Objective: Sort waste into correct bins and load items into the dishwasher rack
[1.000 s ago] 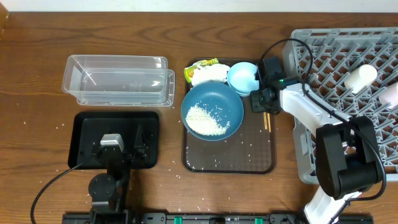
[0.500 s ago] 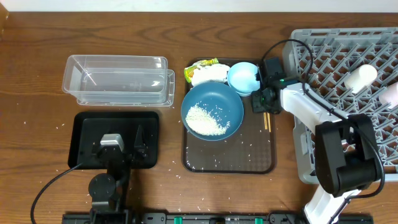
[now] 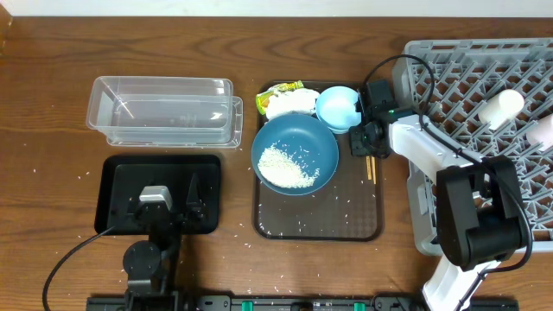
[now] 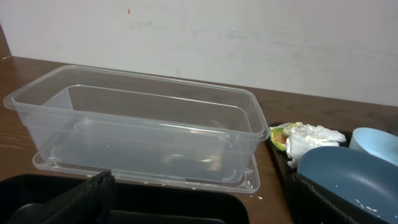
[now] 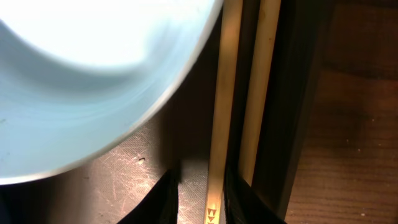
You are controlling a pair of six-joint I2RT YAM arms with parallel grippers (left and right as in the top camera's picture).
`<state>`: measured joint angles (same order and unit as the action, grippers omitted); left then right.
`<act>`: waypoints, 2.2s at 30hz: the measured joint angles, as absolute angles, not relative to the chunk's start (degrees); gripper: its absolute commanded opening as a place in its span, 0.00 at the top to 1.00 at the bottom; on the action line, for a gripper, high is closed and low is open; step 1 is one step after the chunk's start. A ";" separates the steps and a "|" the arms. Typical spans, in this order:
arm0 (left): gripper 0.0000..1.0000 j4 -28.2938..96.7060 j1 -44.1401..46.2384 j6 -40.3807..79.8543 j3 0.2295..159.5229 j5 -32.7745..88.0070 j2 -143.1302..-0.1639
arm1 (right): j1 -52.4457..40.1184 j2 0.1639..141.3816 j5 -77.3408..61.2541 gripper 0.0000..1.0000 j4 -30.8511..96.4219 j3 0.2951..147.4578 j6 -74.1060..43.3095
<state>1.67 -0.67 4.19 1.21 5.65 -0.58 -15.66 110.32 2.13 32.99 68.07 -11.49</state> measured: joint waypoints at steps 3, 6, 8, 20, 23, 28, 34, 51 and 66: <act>0.11 1.67 -0.64 4.21 1.21 5.65 -0.58 | -15.66 110.56 2.20 0.87 32.97 68.07 -11.49; 0.11 1.67 -0.64 4.19 1.21 5.65 -0.58 | -15.62 110.74 2.74 0.97 32.93 68.07 -11.46; 0.11 1.67 -0.64 4.21 1.21 5.65 -0.58 | -15.49 110.74 2.98 0.99 32.95 68.07 -11.73; 0.11 1.67 -0.67 4.21 1.21 5.65 -0.58 | -14.90 109.54 2.04 0.99 35.66 68.29 -12.51; 0.11 1.67 -0.64 4.19 1.21 5.65 -0.58 | -14.24 106.94 1.19 0.99 36.38 68.47 -12.58; 0.11 1.67 -0.67 4.19 1.21 5.65 -0.58 | -12.56 98.94 0.58 0.99 36.60 69.78 -12.58; 0.11 1.67 -0.64 4.19 1.21 5.65 -0.58 | -7.53 89.38 -0.05 0.99 36.47 70.52 -12.36; 0.11 1.65 -0.64 4.21 1.21 5.65 -0.58 | 8.03 88.36 -8.60 0.99 34.41 70.57 3.68; 0.11 1.67 -0.64 4.19 1.21 5.65 -0.58 | 8.03 96.20 -12.51 0.23 32.67 70.57 5.34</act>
